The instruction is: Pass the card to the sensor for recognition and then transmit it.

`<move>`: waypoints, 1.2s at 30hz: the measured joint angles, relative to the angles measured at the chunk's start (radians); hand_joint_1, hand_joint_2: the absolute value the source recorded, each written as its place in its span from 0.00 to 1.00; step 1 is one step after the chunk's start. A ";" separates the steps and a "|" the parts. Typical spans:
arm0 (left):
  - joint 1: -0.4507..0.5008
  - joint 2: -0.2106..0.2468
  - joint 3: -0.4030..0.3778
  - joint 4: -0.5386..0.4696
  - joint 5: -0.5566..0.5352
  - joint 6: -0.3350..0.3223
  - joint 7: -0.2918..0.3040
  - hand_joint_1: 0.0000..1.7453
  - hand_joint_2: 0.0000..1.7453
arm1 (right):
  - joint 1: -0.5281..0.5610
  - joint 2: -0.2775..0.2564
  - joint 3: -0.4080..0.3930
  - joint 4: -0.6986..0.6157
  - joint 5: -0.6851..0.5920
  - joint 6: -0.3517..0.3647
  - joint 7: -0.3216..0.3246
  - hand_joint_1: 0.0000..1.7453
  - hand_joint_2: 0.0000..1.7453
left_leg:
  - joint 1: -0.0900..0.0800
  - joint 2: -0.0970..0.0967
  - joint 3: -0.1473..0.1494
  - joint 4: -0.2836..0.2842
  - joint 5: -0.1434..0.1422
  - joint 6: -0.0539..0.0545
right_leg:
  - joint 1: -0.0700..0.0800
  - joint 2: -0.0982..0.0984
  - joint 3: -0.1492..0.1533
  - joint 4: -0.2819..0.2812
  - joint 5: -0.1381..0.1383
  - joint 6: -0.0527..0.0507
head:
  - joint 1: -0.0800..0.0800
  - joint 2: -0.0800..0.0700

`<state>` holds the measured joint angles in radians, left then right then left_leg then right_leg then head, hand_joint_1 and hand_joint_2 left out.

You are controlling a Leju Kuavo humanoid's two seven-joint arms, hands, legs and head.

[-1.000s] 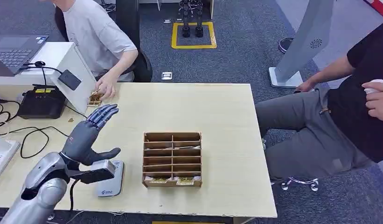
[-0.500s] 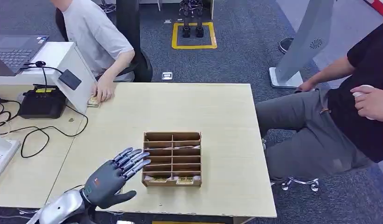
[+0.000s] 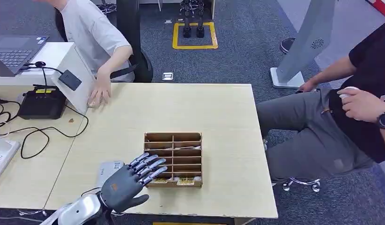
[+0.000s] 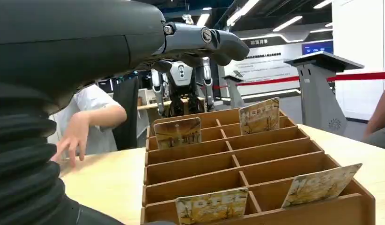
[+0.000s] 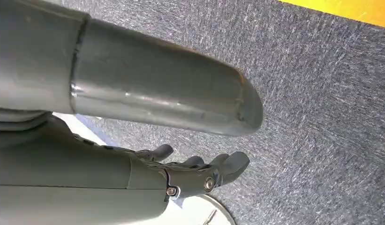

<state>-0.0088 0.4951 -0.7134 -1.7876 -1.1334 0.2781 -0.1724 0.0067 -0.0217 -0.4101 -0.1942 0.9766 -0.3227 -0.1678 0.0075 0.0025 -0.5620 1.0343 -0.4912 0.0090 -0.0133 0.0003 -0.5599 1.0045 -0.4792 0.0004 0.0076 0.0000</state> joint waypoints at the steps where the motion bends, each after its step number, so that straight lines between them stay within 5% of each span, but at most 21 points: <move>1: -0.003 -0.006 -0.003 0.006 -0.001 -0.001 0.009 0.00 1.00 | 0.000 0.000 0.000 0.000 0.002 0.000 0.000 0.00 0.00 | 0.000 0.000 0.000 0.000 0.000 0.000 | 0.000 0.000 0.000 0.000 0.000 0.000 | 0.000 0.000; 10: -0.019 -0.048 -0.010 0.065 -0.004 -0.003 0.046 0.00 1.00 | 0.000 0.000 -0.014 -0.001 0.010 -0.001 -0.001 0.00 0.00 | 0.000 0.000 0.000 0.000 0.000 0.000 | 0.000 0.000 0.000 0.000 0.000 0.000 | 0.000 0.000; 36: -0.011 -0.066 -0.010 0.153 -0.012 -0.009 0.057 0.00 1.00 | -0.001 0.000 -0.035 -0.003 0.036 -0.002 -0.018 0.00 0.00 | 0.000 0.000 -0.001 0.000 0.000 0.000 | 0.000 0.000 0.000 0.000 0.000 0.000 | 0.000 0.000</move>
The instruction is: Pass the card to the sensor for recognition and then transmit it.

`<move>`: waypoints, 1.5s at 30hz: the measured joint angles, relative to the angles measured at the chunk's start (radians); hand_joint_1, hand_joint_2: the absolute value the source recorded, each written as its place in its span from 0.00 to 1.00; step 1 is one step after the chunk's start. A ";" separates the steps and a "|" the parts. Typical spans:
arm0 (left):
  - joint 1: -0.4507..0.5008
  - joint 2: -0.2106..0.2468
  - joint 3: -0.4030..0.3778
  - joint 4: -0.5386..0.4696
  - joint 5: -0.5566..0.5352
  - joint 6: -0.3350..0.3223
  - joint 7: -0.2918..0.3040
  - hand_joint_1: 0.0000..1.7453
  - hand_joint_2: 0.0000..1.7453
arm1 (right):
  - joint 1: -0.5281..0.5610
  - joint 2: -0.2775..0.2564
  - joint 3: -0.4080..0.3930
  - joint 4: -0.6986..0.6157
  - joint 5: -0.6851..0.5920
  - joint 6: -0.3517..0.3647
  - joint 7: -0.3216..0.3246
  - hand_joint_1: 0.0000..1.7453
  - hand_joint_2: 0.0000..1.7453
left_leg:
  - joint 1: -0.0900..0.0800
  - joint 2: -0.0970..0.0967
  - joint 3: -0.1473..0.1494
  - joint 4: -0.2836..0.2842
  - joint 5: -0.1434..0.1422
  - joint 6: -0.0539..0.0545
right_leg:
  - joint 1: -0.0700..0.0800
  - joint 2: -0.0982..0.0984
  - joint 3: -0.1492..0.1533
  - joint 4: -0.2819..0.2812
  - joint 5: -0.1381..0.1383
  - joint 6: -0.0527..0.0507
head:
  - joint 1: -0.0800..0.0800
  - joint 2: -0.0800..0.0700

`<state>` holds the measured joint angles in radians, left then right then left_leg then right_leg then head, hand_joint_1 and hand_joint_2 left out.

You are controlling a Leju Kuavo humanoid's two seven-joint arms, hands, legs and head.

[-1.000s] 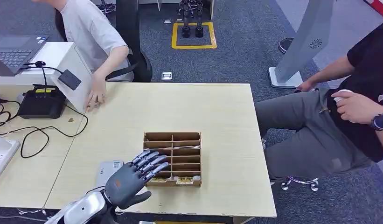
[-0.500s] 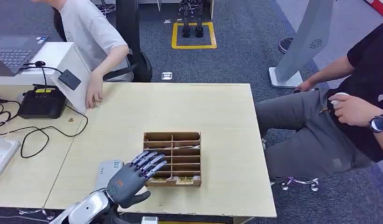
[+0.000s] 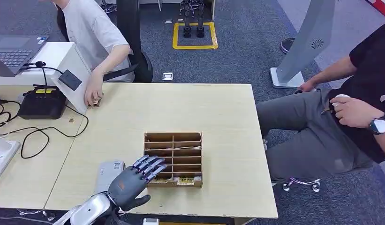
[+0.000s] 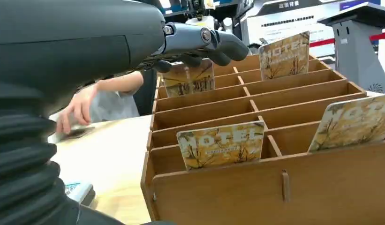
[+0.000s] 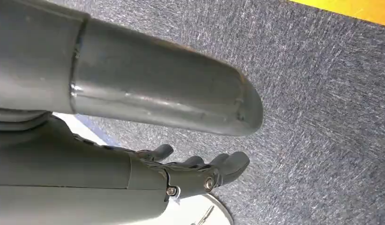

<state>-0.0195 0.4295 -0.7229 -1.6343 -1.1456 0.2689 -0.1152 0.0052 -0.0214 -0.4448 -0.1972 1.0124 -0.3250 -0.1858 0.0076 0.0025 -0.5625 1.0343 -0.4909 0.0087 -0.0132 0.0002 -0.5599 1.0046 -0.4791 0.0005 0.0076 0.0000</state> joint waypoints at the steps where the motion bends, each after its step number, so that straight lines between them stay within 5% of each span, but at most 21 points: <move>1: 0.001 -0.001 0.000 0.002 0.000 0.000 0.000 0.00 1.00 | 0.000 0.000 -0.003 0.000 0.002 0.000 0.000 0.00 0.00 | 0.000 0.000 0.000 0.000 0.000 0.000 | 0.000 0.000 0.000 0.000 0.000 0.000 | 0.000 0.000; 5: 0.002 -0.005 0.000 0.009 0.002 0.000 -0.003 0.00 1.00 | 0.000 0.000 -0.007 0.000 0.005 0.000 0.000 0.00 0.00 | 0.000 0.000 0.000 0.000 0.000 0.000 | 0.000 0.000 0.000 0.000 0.000 0.000 | 0.000 0.000; 6: 0.003 -0.007 0.000 0.011 0.006 -0.002 -0.003 1.00 1.00 | 0.000 0.000 -0.009 0.000 0.006 0.000 0.000 0.00 0.00 | 0.000 0.000 0.000 0.000 0.000 0.000 | 0.000 0.000 0.000 0.000 0.000 0.000 | 0.000 0.000; 20: 0.007 -0.014 0.002 0.024 0.050 -0.026 -0.024 1.00 1.00 | -0.006 0.000 -0.034 -0.003 0.011 -0.001 -0.010 0.00 0.00 | 0.000 0.000 0.000 0.000 0.000 0.000 | 0.000 0.000 0.000 0.000 0.000 0.000 | 0.000 0.000; 30: 0.003 -0.013 0.033 0.010 0.208 -0.014 -0.095 1.00 1.00 | -0.016 0.000 -0.040 -0.010 0.034 0.000 -0.011 0.00 0.00 | 0.000 0.000 0.000 0.000 0.001 0.000 | 0.000 0.000 0.000 0.000 0.000 0.000 | 0.000 0.000; 36: -0.073 0.020 0.128 -0.091 0.366 -0.056 -0.137 1.00 1.00 | -0.017 0.000 -0.056 -0.011 0.047 0.000 -0.013 0.00 0.00 | 0.002 -0.001 -0.001 0.000 0.003 -0.001 | 0.001 -0.001 -0.001 0.000 0.002 -0.001 | 0.000 0.000; 40: -0.214 0.073 0.298 -0.160 0.504 -0.153 -0.107 1.00 1.00 | -0.018 0.000 -0.064 -0.013 0.063 0.000 -0.026 0.00 0.00 | 0.003 -0.002 -0.004 0.000 0.007 -0.004 | 0.003 -0.001 -0.004 0.001 0.005 -0.005 | 0.000 0.000; 45: -0.389 0.112 0.489 -0.120 0.419 -0.205 -0.028 1.00 1.00 | -0.018 0.002 -0.064 -0.013 0.094 0.000 -0.021 0.00 0.00 | 0.004 -0.001 -0.005 0.000 0.009 -0.006 | 0.004 -0.001 -0.006 0.002 0.007 -0.006 | 0.000 0.000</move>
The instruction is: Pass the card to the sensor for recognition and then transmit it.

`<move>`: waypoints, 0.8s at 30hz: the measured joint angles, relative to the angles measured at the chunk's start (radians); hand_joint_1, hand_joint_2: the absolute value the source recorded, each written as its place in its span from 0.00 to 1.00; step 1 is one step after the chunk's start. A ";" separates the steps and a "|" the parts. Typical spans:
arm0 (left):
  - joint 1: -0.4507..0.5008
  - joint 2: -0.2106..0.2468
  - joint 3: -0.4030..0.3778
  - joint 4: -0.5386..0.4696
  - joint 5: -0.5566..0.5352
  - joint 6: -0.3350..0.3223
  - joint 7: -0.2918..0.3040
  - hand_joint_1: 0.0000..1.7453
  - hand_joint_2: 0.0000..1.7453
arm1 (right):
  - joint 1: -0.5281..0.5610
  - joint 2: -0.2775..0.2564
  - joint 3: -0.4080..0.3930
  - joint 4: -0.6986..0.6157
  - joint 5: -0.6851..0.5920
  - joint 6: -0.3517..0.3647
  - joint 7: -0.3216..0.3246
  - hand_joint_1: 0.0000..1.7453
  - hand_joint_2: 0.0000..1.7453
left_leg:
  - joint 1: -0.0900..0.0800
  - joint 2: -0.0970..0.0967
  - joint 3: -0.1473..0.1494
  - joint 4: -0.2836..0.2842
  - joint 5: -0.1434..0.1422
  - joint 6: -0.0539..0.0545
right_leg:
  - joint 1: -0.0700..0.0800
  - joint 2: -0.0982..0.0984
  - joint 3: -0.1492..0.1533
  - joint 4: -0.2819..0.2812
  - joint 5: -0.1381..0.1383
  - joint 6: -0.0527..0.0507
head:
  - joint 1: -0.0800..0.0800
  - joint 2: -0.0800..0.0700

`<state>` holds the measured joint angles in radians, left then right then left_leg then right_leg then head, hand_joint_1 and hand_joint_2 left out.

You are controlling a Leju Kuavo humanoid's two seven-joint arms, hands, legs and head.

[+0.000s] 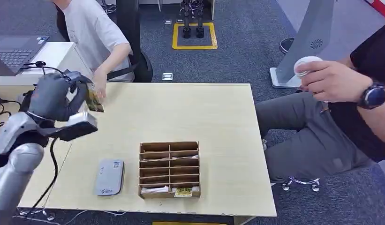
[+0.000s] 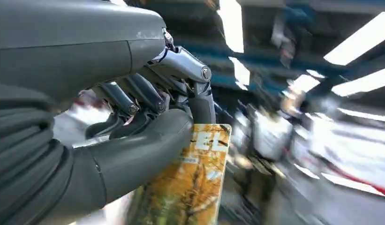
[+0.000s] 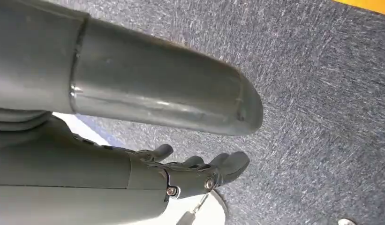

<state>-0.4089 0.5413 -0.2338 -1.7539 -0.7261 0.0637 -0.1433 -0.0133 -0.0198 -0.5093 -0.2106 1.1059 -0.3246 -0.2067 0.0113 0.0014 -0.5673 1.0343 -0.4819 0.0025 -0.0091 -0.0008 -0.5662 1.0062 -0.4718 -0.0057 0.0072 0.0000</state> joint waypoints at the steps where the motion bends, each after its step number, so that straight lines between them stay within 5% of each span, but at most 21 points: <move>1: -0.021 0.000 0.014 0.023 -0.042 0.011 0.019 1.00 1.00 | -0.001 0.001 0.000 0.000 0.008 0.000 0.003 0.00 0.00 | 0.000 0.000 0.000 0.000 0.000 0.000 | 0.000 0.000 0.000 0.000 0.000 0.000 | 0.000 0.000; 5: -0.096 -0.010 0.019 0.169 -0.235 0.086 0.111 1.00 1.00 | -0.015 0.006 0.000 0.000 0.034 0.005 0.012 0.00 0.00 | 0.000 0.000 0.000 0.000 0.002 0.000 | 0.000 0.000 -0.001 0.000 0.002 0.000 | 0.000 0.000; 11: -0.170 -0.063 0.008 0.403 -0.350 0.151 0.199 1.00 1.00 | -0.030 0.012 0.000 -0.002 0.045 0.006 0.013 0.00 0.00 | 0.000 0.000 -0.002 0.000 0.003 0.000 | 0.000 0.001 -0.003 0.000 0.004 0.000 | 0.000 0.000; 24: -0.200 -0.124 0.001 0.578 -0.387 0.172 0.222 1.00 1.00 | -0.026 0.014 0.000 -0.002 0.046 0.000 0.016 0.00 0.00 | 0.000 0.001 -0.004 0.000 0.003 0.000 | 0.000 0.002 -0.005 0.000 0.004 0.000 | 0.000 0.000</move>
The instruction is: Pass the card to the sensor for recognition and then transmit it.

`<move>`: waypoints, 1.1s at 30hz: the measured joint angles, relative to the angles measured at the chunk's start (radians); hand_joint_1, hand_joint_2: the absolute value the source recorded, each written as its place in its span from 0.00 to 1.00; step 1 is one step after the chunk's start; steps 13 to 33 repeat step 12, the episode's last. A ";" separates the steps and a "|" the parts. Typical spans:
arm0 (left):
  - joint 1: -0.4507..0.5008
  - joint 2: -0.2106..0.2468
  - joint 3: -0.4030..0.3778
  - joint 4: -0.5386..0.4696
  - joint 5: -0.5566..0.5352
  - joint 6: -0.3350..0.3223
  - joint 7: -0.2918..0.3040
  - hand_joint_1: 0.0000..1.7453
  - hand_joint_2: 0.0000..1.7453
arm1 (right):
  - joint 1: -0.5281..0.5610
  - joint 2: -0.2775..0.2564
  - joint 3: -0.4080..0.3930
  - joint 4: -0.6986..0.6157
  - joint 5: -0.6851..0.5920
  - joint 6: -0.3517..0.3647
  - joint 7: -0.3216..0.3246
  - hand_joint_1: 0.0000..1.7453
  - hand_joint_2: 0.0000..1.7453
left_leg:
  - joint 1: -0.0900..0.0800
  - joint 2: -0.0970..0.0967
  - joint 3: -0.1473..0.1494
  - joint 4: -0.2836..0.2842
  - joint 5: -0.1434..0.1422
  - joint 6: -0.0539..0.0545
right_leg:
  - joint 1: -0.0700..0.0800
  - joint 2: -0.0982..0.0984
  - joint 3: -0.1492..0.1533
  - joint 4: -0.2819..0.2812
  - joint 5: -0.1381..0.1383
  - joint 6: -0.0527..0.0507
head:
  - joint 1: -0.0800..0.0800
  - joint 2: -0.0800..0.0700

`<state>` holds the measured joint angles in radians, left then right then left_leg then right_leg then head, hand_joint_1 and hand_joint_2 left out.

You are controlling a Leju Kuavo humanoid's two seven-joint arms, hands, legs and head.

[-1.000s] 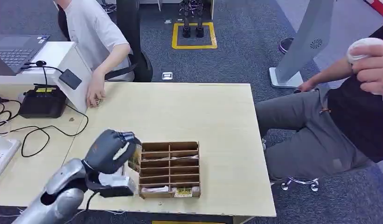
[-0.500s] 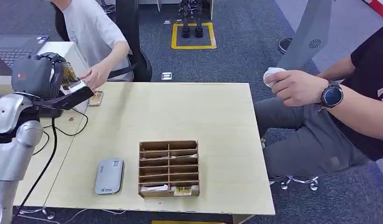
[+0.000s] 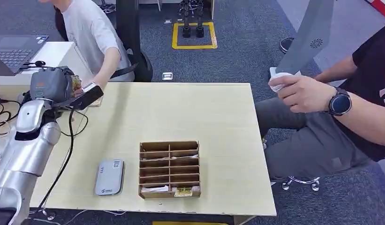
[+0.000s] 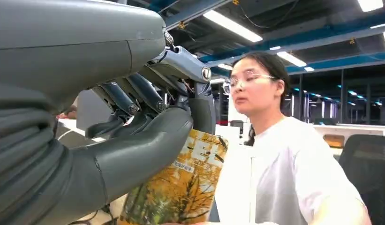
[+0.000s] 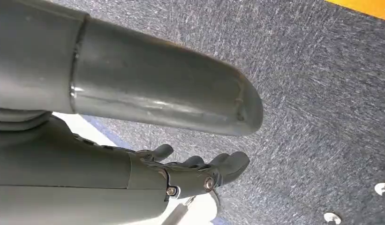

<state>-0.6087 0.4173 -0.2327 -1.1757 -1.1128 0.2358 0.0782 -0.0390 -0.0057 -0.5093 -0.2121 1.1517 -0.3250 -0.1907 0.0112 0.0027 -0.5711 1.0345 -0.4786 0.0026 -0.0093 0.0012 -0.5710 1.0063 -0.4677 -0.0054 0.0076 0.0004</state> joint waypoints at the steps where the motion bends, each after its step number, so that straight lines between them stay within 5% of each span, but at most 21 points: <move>1: -0.001 -0.002 0.000 0.004 -0.001 0.000 0.000 0.12 1.00 | 0.000 0.000 0.000 0.000 0.000 0.000 0.000 0.00 0.00 | 0.000 0.000 0.000 0.000 0.000 0.000 | 0.000 0.000 0.000 0.000 0.000 0.000 | 0.000 0.000; 2: -0.003 -0.005 0.000 0.008 -0.001 0.000 0.000 0.00 1.00 | 0.000 0.000 0.000 0.000 0.000 0.000 0.000 0.00 0.00 | 0.000 0.000 0.000 0.000 0.000 0.000 | 0.000 0.000 0.000 0.000 0.000 0.000 | 0.000 0.000; 9: -0.003 -0.009 0.000 0.016 -0.001 0.027 -0.008 0.00 1.00 | 0.000 0.000 0.000 0.000 -0.006 0.000 -0.006 0.00 0.00 | 0.000 0.000 -0.001 0.000 0.000 0.000 | 0.000 0.000 0.000 0.000 0.000 0.000 | 0.000 0.000; 12: 0.039 0.012 0.005 0.001 0.011 0.113 -0.008 0.00 1.00 | 0.001 0.001 -0.009 0.000 -0.025 -0.003 -0.018 0.00 0.00 | 0.000 0.003 -0.001 -0.001 0.000 0.000 | 0.000 0.002 0.001 0.001 0.000 0.000 | 0.000 0.000; 33: 0.039 0.012 0.005 0.001 0.011 0.113 -0.008 0.00 1.00 | 0.001 0.001 -0.009 0.000 -0.025 -0.003 -0.018 0.00 0.00 | 0.000 0.003 -0.001 -0.001 0.000 0.000 | 0.000 0.002 0.001 0.001 0.000 0.000 | 0.000 0.000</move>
